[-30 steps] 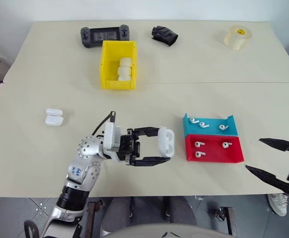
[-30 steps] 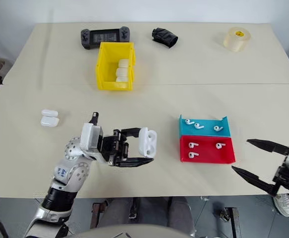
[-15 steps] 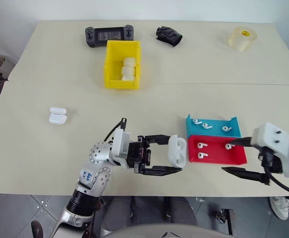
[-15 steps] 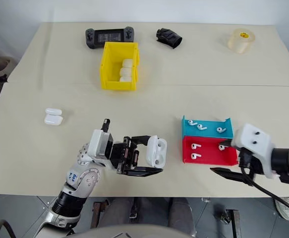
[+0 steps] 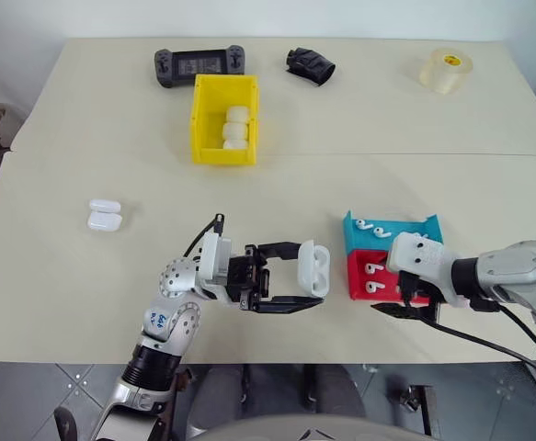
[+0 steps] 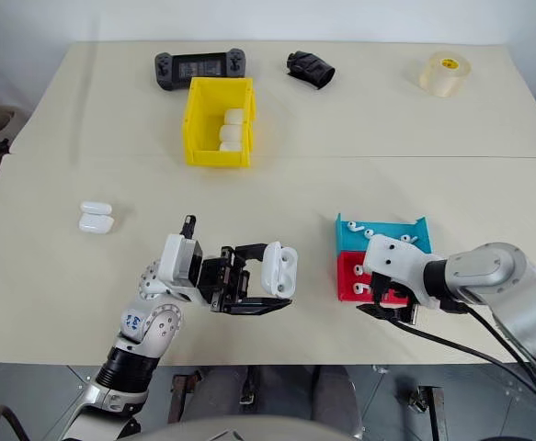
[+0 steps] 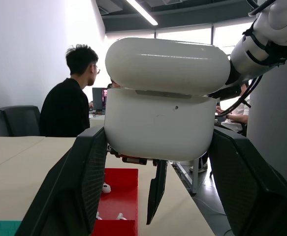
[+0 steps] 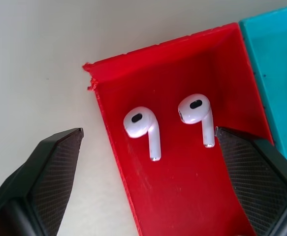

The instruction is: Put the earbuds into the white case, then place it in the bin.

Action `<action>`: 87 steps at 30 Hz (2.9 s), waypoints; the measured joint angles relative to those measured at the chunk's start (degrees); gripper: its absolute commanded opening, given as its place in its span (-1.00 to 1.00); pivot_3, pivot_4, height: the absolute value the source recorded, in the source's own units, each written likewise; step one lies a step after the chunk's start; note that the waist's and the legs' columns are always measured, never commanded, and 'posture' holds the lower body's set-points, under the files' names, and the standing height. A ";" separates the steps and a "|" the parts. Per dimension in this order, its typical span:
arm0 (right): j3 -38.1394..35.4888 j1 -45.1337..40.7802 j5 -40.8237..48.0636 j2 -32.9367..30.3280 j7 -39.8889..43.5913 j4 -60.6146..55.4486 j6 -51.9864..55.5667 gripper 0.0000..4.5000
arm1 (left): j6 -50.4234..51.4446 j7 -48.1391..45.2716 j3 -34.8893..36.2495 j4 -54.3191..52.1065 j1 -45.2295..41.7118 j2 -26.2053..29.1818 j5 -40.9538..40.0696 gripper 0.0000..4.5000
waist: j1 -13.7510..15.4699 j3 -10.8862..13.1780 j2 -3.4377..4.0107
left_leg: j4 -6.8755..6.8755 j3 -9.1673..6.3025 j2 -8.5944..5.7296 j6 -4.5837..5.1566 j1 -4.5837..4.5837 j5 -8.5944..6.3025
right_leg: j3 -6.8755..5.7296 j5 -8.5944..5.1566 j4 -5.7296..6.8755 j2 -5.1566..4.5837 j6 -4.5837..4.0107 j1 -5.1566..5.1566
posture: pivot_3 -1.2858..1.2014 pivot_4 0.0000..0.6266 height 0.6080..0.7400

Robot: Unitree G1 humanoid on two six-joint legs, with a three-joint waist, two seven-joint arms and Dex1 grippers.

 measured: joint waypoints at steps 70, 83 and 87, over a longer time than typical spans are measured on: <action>2.11 2.19 -6.18 0.34 -0.28 -8.48 2.92 -0.04 | 1.59 0.55 -0.35 0.03 -0.44 -0.45 0.52 0.27 | 0.00 0.00 0.00 | 0.03 0.01 -0.01 0.02 -0.01 -0.02 | 0.01 0.00 0.02 0.00 0.00 -0.01 | 0.03 -0.52 1.00; 2.16 2.88 -8.22 -0.09 2.15 -6.90 -0.71 -0.87 | 1.67 0.69 -0.34 0.01 -0.44 -0.42 0.51 0.27 | 0.01 0.00 0.00 | 0.03 0.01 -0.01 0.02 -0.01 -0.02 | 0.01 0.00 0.02 0.00 0.00 -0.01 | 0.03 -0.52 1.00; 2.72 2.97 -8.97 -0.09 2.30 -6.51 -1.42 -0.87 | 1.87 0.72 -0.34 0.01 -0.44 -0.41 0.50 0.27 | -0.01 0.00 0.00 | 0.03 0.01 -0.01 0.02 0.00 -0.02 | 0.01 0.00 0.03 0.00 0.00 -0.01 | 0.03 -0.52 1.00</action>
